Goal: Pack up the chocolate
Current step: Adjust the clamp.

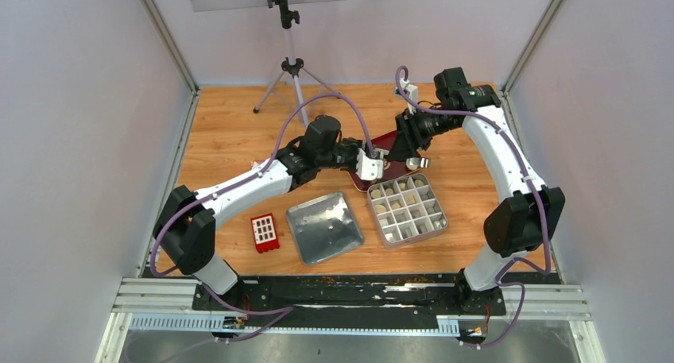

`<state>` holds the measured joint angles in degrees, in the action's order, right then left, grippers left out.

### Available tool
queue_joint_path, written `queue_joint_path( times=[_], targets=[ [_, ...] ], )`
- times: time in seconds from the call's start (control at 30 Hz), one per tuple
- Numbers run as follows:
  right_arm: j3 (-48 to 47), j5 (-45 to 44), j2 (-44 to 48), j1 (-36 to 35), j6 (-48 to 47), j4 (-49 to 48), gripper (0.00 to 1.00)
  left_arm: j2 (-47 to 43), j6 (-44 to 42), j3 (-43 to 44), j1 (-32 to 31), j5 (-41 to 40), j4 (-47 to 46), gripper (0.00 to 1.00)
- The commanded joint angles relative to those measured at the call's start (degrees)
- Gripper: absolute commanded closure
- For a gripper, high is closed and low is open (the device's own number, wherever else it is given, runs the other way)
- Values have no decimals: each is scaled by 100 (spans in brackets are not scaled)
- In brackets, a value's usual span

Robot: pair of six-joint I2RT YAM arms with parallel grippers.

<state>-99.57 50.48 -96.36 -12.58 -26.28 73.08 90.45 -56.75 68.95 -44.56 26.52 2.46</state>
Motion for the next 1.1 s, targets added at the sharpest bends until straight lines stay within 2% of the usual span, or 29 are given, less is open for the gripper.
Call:
queue_joint_path(
  times=[0.0, 0.23, 0.47, 0.6, 0.63, 0.67, 0.73, 0.8, 0.87, 1.07],
  targets=[
    [64, -254, 152, -74, 268, -321, 47, -114, 493, 167, -18, 128, -296, 90],
    [387, -216, 183, -170, 233, -255, 47, -83, 658, 173, -18, 81, -460, 91],
    [380, -153, 176, -192, 428, -361, 58, 6, 682, 242, -20, 124, -382, 91],
    [275, -384, 139, -192, 543, -470, 52, 24, 711, 279, -18, 196, -287, 91],
    [258, -358, 121, -192, 537, -466, 54, 25, 736, 280, -18, 203, -290, 91],
    [248, -324, 111, -192, 529, -469, 60, 25, 754, 279, -22, 200, -297, 90],
    [246, -320, 100, -192, 521, -491, 71, 42, 791, 277, -18, 150, -299, 84],
    [246, -452, 107, -186, 492, -485, 76, 17, 872, 235, -18, 3, -342, 72],
    [253, -635, 123, -157, 424, -464, 78, -87, 927, 93, -6, -235, -332, 65],
    [455, -1132, 232, 38, 165, -453, 84, -753, 1252, -662, 490, -132, -10, 57]
  ],
)
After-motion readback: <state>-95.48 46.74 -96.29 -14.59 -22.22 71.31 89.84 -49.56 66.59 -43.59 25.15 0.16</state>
